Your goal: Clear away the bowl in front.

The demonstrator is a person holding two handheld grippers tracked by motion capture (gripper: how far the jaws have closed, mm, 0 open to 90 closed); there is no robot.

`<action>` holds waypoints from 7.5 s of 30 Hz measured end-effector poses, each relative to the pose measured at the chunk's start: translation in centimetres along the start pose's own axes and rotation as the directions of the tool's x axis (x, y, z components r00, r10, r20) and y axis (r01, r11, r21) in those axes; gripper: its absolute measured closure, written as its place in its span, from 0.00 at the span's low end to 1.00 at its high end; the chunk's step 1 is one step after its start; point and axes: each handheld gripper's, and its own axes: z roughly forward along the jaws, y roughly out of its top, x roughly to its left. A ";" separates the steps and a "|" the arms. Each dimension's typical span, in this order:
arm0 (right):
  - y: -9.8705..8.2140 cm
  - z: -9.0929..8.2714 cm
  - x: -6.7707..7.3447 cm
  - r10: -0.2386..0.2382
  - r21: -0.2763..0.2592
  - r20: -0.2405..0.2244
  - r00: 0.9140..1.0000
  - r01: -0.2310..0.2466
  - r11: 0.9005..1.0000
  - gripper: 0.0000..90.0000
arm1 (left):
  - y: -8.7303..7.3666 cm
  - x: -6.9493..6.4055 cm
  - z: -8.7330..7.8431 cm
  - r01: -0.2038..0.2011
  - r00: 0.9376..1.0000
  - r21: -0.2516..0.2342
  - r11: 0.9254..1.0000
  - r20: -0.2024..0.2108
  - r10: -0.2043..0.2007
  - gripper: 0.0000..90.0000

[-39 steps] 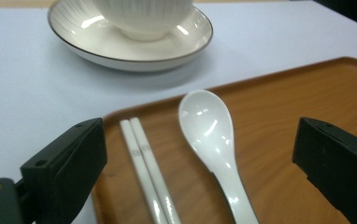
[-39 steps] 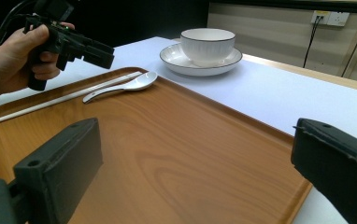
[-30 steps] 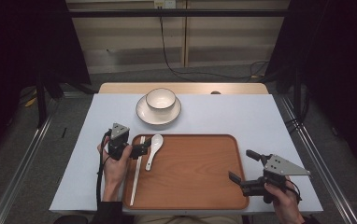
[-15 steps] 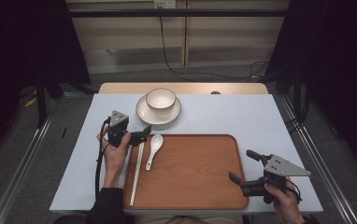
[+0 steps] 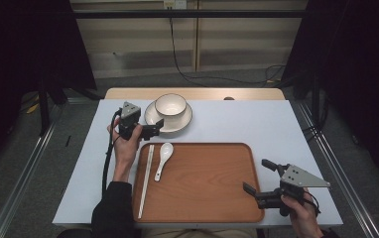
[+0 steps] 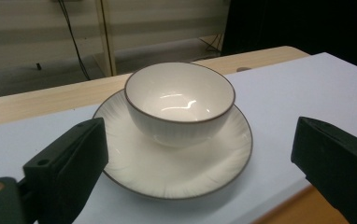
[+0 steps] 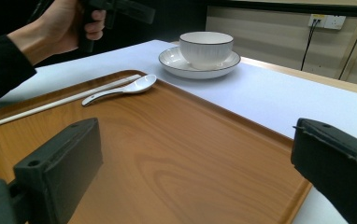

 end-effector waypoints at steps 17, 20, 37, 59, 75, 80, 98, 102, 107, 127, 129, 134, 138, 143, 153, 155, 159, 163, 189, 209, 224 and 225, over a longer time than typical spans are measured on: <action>0.0 0.1 0.0 -0.004 0.001 -0.015 1.000 0.004 1.000 0.02 | 2.2 2.5 4.7 -0.027 1.000 0.062 0.998 0.001 0.027 0.07; 0.0 0.1 0.0 -0.004 0.003 -0.019 1.000 0.004 1.000 0.02 | 2.9 3.0 5.6 -0.045 0.999 0.123 0.991 -0.018 0.047 0.06; 0.0 0.1 0.0 -0.004 0.005 -0.018 1.000 0.004 1.000 0.02 | 2.4 3.5 9.5 -0.009 0.999 0.244 0.970 -0.045 0.021 0.28; -0.1 0.1 -0.1 -0.001 0.011 -0.029 1.000 0.001 1.000 0.02 | 1.3 4.8 10.7 0.103 0.994 0.330 0.938 -0.071 -0.085 0.74; -0.1 0.1 -0.1 0.000 0.012 -0.026 1.000 0.000 1.000 0.02 | 0.8 4.8 11.1 0.119 0.993 0.368 0.922 -0.058 -0.105 0.90; -0.1 0.1 -0.1 -0.001 0.011 -0.025 1.000 0.001 1.000 0.02 | 0.8 4.8 11.1 0.120 0.993 0.368 0.922 -0.055 -0.107 0.90; 0.0 0.1 -0.1 -0.005 0.005 -0.028 1.000 0.005 1.000 0.02 | 0.9 5.1 10.3 0.160 0.987 0.365 0.917 -0.033 -0.159 0.92; 0.0 0.1 -0.1 -0.005 0.006 -0.027 1.000 0.005 1.000 0.02 | 0.8 5.0 10.3 0.185 0.982 0.353 0.917 -0.030 -0.186 0.92; 0.0 0.0 -0.1 -0.002 0.008 -0.029 1.000 0.003 1.000 0.02 | 0.8 4.9 10.3 0.207 0.978 0.353 0.912 -0.039 -0.207 0.92; 0.0 0.0 -0.1 -0.003 0.008 -0.027 1.000 0.003 1.000 0.02 | 0.7 5.1 9.8 0.242 0.969 0.330 0.912 -0.042 -0.242 0.91; 0.0 0.0 -0.1 -0.005 0.008 -0.025 1.000 0.005 1.000 0.02 | 0.7 5.2 9.7 0.249 0.967 0.331 0.910 -0.044 -0.249 0.91; 0.0 0.0 -0.1 -0.004 0.008 -0.024 1.000 0.005 1.000 0.02 | 0.8 5.4 9.4 0.259 0.965 0.322 0.911 -0.056 -0.254 0.91; 0.0 0.0 -0.1 -0.001 0.008 -0.022 1.000 0.002 1.000 0.02 | 1.1 5.5 8.8 0.243 0.969 0.317 0.917 -0.043 -0.242 0.91; 0.0 0.0 0.0 -0.004 0.005 -0.012 1.000 0.004 1.000 0.02 | 1.6 5.2 8.2 0.231 0.972 0.306 0.923 -0.036 -0.232 0.91; 0.0 0.0 0.0 -0.006 0.001 -0.021 1.000 0.006 1.000 0.02 | 2.6 4.4 6.6 0.218 0.974 0.265 0.939 0.006 -0.228 0.91; 0.0 0.0 0.0 -0.004 0.002 -0.021 1.000 0.004 1.000 0.02 | 2.6 4.2 6.4 0.208 0.976 0.261 0.943 0.012 -0.219 0.91; 0.0 0.0 0.0 -0.004 0.004 -0.012 1.000 0.004 1.000 0.02 | 2.8 3.8 6.0 0.198 0.977 0.254 0.947 0.032 -0.213 0.91; 0.0 0.0 0.0 -0.003 0.002 -0.019 1.000 0.003 1.000 0.02 | 3.0 3.3 5.8 0.185 0.977 0.256 0.949 0.059 -0.207 0.91; 0.0 0.0 0.0 -0.008 -0.001 -0.016 1.000 0.008 1.000 0.02 | 3.4 -0.3 5.6 0.136 0.975 0.255 0.957 0.135 -0.175 0.91; 0.0 0.0 0.1 -0.022 0.002 -0.031 0.999 0.022 1.000 0.02 | 3.4 -4.7 6.0 0.069 0.961 0.261 0.963 0.242 -0.135 0.91; 0.0 0.1 0.2 -0.023 -0.016 -0.024 0.999 0.022 1.000 0.02 | 2.5 -8.6 8.2 0.035 0.942 0.308 0.951 0.307 -0.134 0.91; 0.0 0.1 0.2 -0.021 -0.016 -0.022 1.000 0.021 1.000 0.02 | 2.4 -8.8 8.3 0.033 0.942 0.307 0.951 0.308 -0.132 0.91</action>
